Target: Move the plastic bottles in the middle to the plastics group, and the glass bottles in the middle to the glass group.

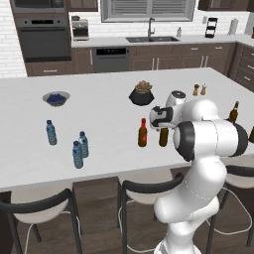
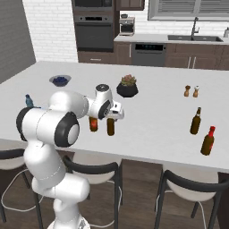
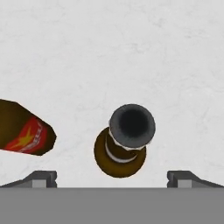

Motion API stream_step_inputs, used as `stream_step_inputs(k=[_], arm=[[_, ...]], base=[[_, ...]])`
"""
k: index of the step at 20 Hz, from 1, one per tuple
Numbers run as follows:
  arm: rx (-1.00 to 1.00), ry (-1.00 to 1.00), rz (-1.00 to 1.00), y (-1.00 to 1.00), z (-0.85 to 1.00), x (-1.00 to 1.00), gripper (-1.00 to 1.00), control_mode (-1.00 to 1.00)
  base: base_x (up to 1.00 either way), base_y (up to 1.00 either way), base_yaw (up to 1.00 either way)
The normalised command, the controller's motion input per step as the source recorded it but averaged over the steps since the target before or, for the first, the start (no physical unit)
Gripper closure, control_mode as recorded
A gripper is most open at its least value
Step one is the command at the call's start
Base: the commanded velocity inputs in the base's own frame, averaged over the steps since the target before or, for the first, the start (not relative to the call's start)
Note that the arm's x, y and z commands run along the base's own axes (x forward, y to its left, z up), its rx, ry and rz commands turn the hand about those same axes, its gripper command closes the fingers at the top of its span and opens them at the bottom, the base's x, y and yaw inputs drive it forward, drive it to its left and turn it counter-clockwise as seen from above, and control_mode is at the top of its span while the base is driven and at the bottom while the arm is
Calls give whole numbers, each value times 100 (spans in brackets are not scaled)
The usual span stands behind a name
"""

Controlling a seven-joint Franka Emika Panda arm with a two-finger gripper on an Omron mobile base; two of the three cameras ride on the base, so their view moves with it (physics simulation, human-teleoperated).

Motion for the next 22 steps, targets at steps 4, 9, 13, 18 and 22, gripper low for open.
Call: stream_step_inputs(k=[4,9,13,18,22], arm=[[0,0,0,0,0,23,-100,-100],[0,0,0,-5,0,1,-100,-100],[0,0,0,-3,-9,0,-100,-100],[0,0,0,0,-18,0,-100,-100],[0,0,0,0,-14,0,-100,-100]], base=[[0,0,0],[0,0,0],[0,0,0],[0,0,0],[0,0,0]])
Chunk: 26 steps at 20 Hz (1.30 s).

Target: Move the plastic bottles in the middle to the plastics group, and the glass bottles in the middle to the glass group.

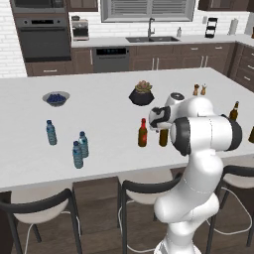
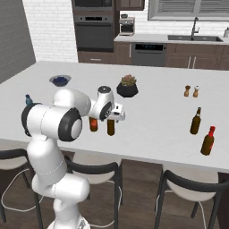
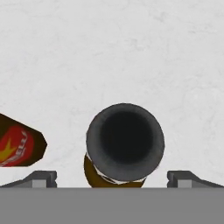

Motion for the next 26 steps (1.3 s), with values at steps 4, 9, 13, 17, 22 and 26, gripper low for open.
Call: stream_step_inputs(k=[4,9,13,17,22,26], arm=[[0,-1,0,0,-3,0,-100,-100],[0,-6,0,0,0,0,-100,-100],[0,-4,0,0,0,0,-100,-100],[0,-1,0,0,5,1,-100,-100],[0,0,0,0,22,12,-100,-100],[0,2,0,0,23,6,-100,-100]], base=[[0,0,0],[0,0,0],[0,0,0],[0,0,0],[0,0,0],[0,0,0]])
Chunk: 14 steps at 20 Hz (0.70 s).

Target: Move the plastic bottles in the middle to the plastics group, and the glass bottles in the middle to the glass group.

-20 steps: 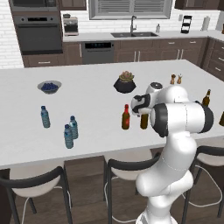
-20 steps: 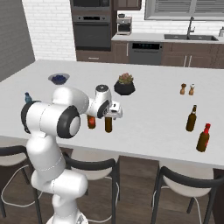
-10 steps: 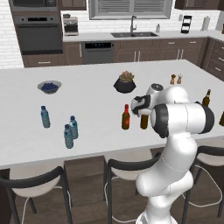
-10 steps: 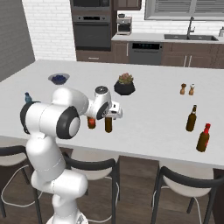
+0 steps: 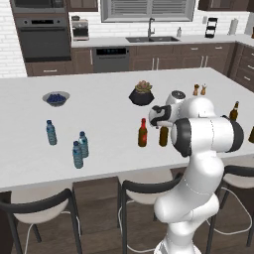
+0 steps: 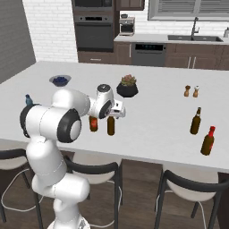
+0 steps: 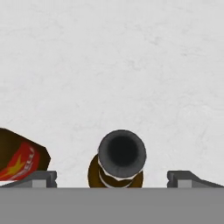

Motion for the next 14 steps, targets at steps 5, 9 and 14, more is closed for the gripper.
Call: stream_step_inputs(k=[5,9,14], arm=[[0,2,0,0,0,8,-100,-100],[0,0,0,-1,-8,3,-100,-100],[0,0,0,0,-1,0,-100,-100]], base=[[0,0,0],[0,0,0],[0,0,0]])
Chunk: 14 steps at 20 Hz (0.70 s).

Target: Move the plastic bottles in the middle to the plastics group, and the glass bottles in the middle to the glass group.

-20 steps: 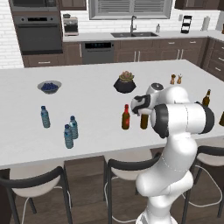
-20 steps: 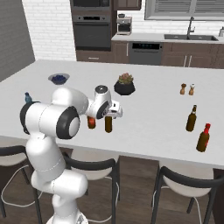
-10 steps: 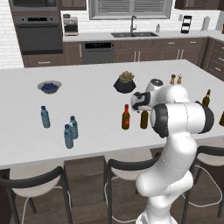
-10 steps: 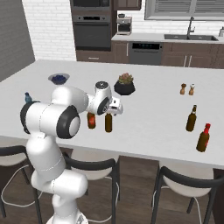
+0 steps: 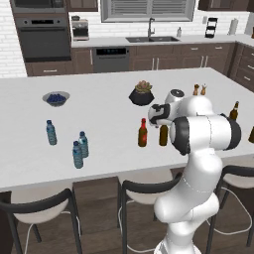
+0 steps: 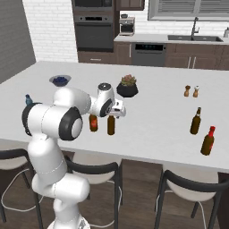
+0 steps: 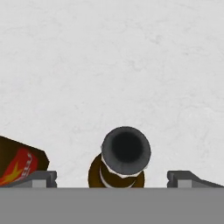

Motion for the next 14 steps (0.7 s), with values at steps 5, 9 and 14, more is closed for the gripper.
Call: stream_step_inputs(k=[5,9,14], arm=[[0,0,0,0,0,0,-100,-100],[0,-2,0,0,0,0,-100,-100],[0,0,0,0,0,5,-100,-100]], base=[[0,0,0],[0,0,0],[0,0,0]])
